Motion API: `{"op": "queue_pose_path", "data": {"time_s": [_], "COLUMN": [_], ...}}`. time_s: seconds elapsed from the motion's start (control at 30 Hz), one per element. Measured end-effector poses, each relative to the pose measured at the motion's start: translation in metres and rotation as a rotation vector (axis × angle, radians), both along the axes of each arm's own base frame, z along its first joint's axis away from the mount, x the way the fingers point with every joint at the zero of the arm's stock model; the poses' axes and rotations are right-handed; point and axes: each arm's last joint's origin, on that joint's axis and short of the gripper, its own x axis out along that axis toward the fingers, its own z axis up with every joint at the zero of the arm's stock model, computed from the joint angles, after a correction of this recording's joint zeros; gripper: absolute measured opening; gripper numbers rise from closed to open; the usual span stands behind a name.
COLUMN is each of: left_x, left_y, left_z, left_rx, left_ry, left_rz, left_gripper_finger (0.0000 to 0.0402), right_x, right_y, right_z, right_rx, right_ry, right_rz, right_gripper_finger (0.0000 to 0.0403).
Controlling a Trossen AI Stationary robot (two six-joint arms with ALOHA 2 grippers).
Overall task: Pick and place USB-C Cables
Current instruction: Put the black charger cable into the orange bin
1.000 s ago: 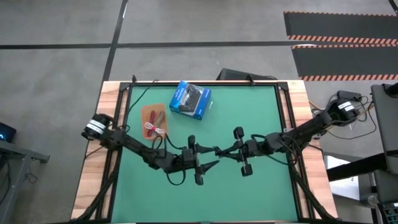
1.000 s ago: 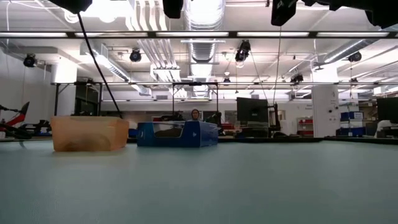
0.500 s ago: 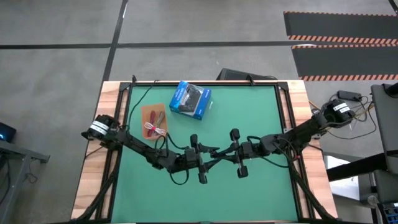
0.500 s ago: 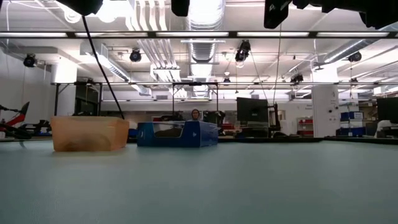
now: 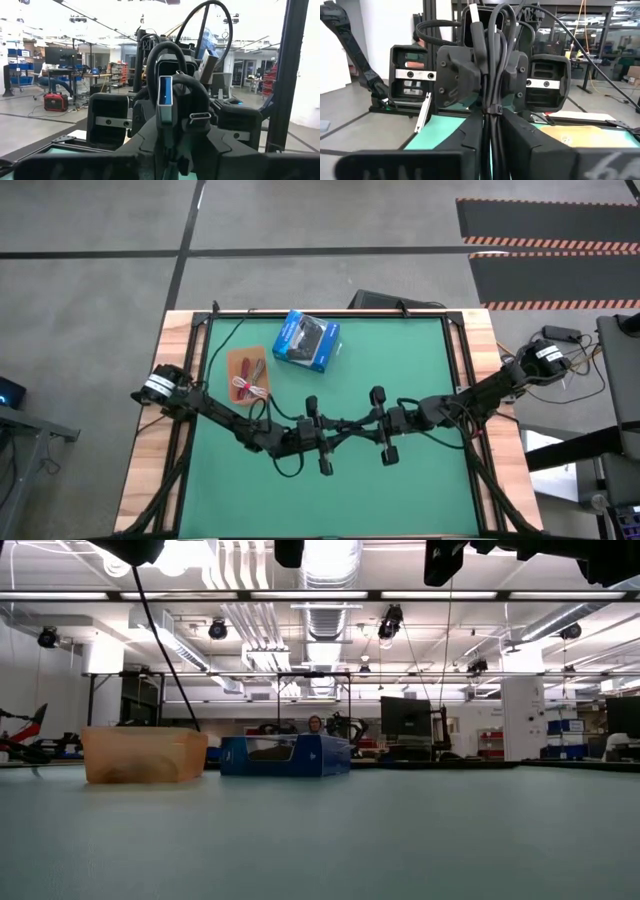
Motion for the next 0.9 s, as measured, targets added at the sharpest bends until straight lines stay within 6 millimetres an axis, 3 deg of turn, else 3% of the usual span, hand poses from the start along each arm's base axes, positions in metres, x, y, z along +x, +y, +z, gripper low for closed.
{"op": "queue_pose_path", "data": {"time_s": [0.43,0.67,0.9], "left_x": [-0.003,-0.017,-0.050], "left_y": [0.002,0.010,0.039], "left_z": [0.004,0.015,0.033], "left_rx": [-0.028,-0.116,-0.345], "left_ry": [0.010,0.234,0.403], "left_rz": [0.020,0.130,0.206], "left_gripper_finger": [0.0055,0.0056,0.0058], "right_x": [-0.005,-0.021,-0.040], "right_y": [-0.005,-0.015,-0.028], "right_z": [0.008,0.022,0.035], "right_rx": [0.009,-0.044,-0.151], "right_ry": [0.014,0.071,0.114], "right_rz": [-0.054,-0.202,-0.423], "right_gripper_finger": [0.0183,0.0198,0.0189]}}
